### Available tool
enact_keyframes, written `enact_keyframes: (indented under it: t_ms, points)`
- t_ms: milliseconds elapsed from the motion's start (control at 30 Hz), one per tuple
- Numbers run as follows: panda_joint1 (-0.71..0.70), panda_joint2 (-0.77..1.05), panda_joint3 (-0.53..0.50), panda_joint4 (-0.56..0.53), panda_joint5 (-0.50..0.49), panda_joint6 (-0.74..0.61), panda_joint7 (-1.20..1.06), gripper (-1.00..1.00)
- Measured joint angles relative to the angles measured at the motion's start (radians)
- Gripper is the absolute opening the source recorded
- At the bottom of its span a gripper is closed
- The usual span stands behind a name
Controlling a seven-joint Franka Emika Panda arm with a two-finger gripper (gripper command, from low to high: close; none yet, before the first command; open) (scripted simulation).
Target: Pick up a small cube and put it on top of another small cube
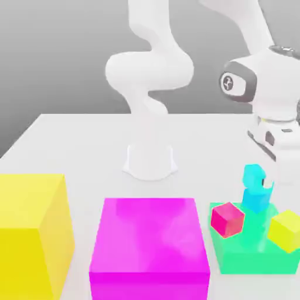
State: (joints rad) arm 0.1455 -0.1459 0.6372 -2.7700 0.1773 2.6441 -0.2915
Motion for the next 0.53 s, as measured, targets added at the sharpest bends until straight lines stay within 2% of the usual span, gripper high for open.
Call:
enact_keyframes:
  t_ms: [200, 533]
  points:
    - [0.002, -0.009, -0.001, 0.002, 0.003, -0.007, -0.002, 1.00]
    - [0.058, -0.181, -0.058, 0.034, 0.089, -0.201, -0.068, 1.00]
